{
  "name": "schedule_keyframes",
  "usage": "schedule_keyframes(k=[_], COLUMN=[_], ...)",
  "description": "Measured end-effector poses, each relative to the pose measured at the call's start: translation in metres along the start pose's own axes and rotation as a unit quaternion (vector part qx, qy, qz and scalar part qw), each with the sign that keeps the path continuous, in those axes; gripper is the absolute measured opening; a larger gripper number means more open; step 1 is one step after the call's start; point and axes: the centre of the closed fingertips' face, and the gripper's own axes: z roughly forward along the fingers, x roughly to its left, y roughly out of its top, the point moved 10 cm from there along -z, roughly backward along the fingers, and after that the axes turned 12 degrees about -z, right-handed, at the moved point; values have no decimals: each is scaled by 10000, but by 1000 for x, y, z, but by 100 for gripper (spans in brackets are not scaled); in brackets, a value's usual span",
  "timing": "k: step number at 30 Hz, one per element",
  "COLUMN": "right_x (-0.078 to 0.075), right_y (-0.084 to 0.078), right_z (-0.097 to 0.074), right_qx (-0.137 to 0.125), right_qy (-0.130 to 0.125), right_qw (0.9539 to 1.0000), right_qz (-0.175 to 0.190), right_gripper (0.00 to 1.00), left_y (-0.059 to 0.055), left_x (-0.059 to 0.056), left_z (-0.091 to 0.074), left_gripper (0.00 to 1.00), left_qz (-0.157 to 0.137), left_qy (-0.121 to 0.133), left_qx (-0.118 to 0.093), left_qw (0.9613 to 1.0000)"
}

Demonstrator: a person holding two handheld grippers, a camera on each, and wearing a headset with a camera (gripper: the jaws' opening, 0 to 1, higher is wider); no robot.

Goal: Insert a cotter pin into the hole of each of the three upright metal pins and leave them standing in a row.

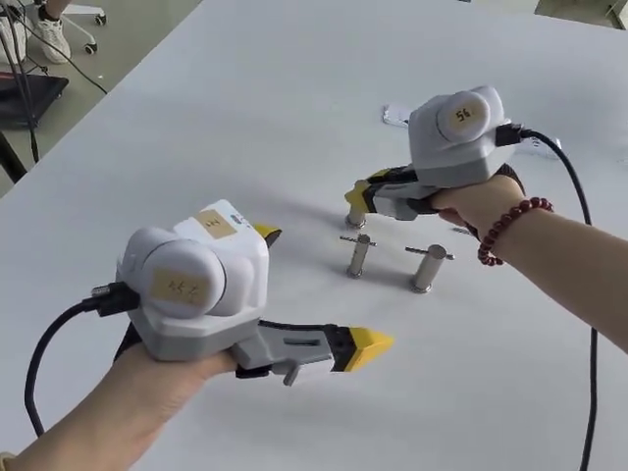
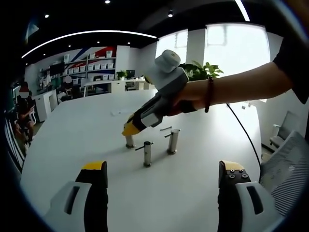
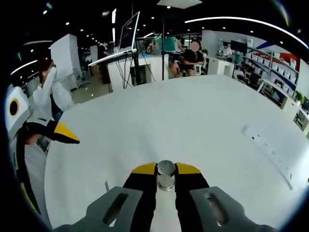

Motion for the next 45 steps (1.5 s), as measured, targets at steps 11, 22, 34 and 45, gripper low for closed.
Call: schedule_keyframes(k=[11, 22, 34, 45], right_x=[-9, -9, 4, 21], right_y=[-32, -65, -87, -98], right_z=[-45, -88, -123, -144], right_qx=[172, 388, 457, 467], right_qy=[-268, -573, -779, -811], right_qw=[9994, 9971, 9946, 9939], right_qz=[96, 300, 510, 579], right_gripper=[8, 8, 8, 8], left_y=[0, -1, -1, 0], left_x=[-1, -5, -7, -9], left_z=[1, 4, 3, 2], left_gripper=[95, 95, 96, 96], left_qz=[155, 210, 195, 199], left_qy=[58, -22, -76, -125], left_qx=[-4, 24, 35, 1], left_qw=[9999, 9998, 9998, 9997])
